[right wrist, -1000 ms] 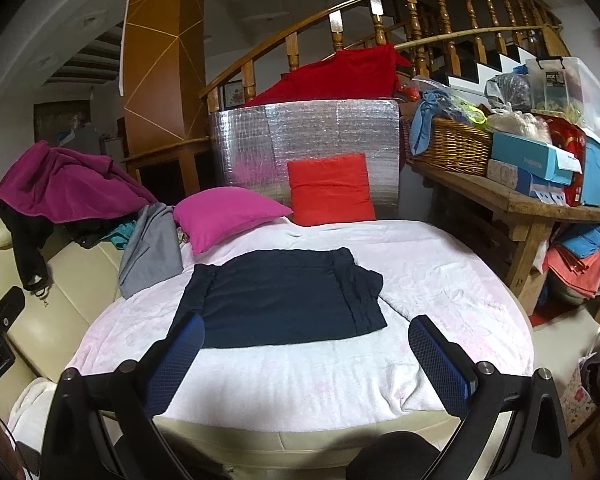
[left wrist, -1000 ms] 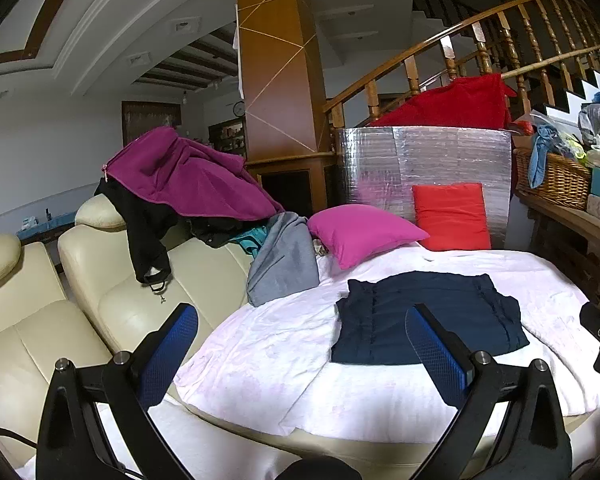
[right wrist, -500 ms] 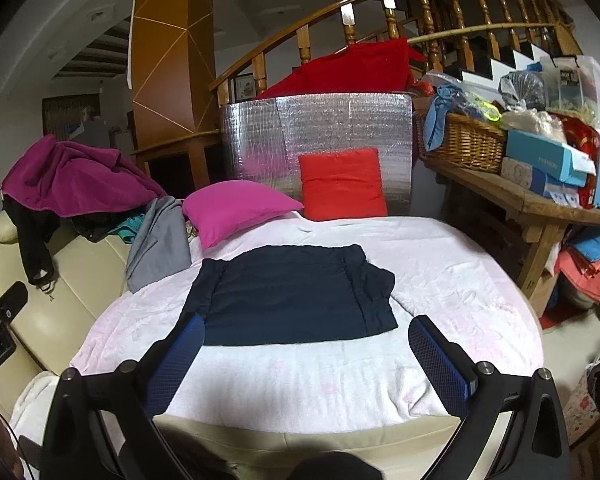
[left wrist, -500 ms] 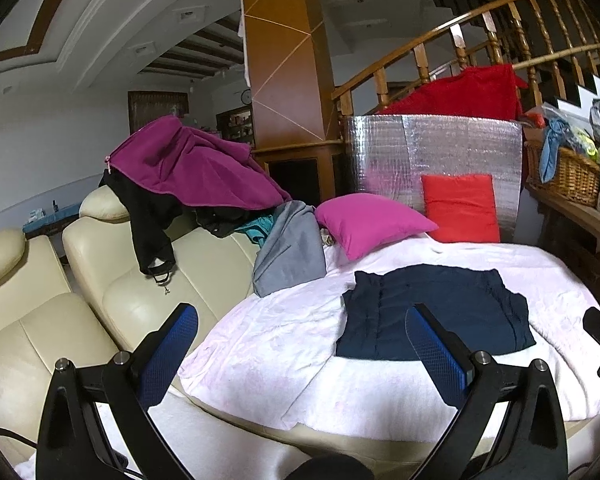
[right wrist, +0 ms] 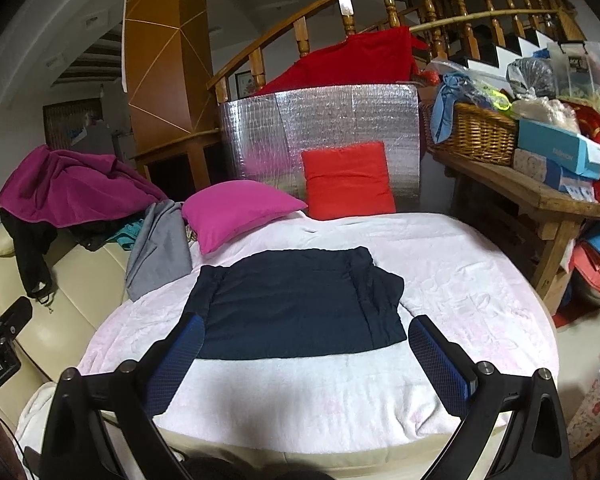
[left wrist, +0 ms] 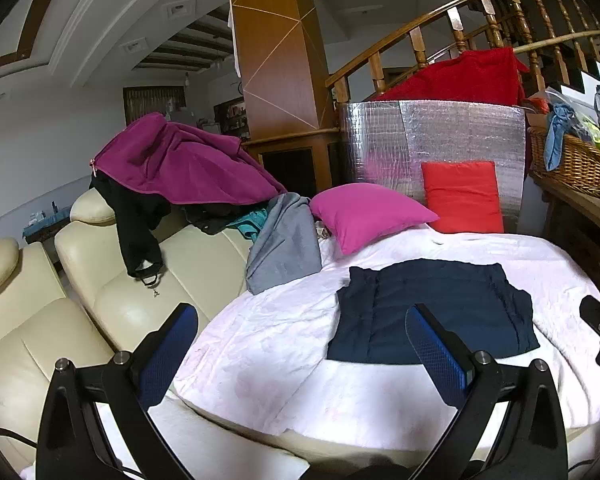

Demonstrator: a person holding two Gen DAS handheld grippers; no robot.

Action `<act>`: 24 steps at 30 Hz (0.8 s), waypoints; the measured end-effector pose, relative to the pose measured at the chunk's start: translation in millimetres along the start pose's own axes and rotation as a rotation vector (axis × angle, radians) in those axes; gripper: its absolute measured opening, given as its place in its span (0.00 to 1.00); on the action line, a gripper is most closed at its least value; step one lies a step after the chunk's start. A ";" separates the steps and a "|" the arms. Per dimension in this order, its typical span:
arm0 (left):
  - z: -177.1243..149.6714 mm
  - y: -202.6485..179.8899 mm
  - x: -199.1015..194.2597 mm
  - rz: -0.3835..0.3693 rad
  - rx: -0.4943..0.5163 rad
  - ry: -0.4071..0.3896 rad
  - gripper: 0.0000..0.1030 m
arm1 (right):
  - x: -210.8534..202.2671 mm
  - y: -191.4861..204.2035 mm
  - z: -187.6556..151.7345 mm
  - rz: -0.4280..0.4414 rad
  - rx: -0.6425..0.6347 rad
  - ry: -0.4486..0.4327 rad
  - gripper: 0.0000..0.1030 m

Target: Fold large clothes

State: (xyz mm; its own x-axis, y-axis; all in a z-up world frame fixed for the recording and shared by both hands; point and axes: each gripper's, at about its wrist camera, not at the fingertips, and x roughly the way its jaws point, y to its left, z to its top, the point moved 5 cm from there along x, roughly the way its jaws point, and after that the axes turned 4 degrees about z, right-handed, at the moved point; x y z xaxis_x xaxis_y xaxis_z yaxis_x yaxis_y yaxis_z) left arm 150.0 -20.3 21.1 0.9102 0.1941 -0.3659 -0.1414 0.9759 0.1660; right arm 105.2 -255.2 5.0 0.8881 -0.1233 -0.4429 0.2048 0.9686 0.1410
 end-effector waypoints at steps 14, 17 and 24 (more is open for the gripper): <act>20.7 -39.5 27.7 -0.019 0.036 0.004 1.00 | 37.3 -27.2 19.5 -0.035 0.005 0.005 1.00; 22.9 -43.1 34.2 -0.026 0.043 0.004 1.00 | 46.1 -29.8 21.4 -0.047 0.009 0.014 1.00; 25.4 -44.5 57.1 -0.048 0.038 0.020 1.00 | 66.2 -26.1 22.0 -0.081 0.005 0.033 1.00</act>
State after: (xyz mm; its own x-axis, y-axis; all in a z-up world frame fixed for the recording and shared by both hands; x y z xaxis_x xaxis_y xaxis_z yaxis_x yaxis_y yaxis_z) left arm 218.1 -55.1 16.0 0.9075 0.1496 -0.3925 -0.0826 0.9797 0.1825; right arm 167.7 -293.4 -8.5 0.8546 -0.1944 -0.4816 0.2777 0.9546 0.1073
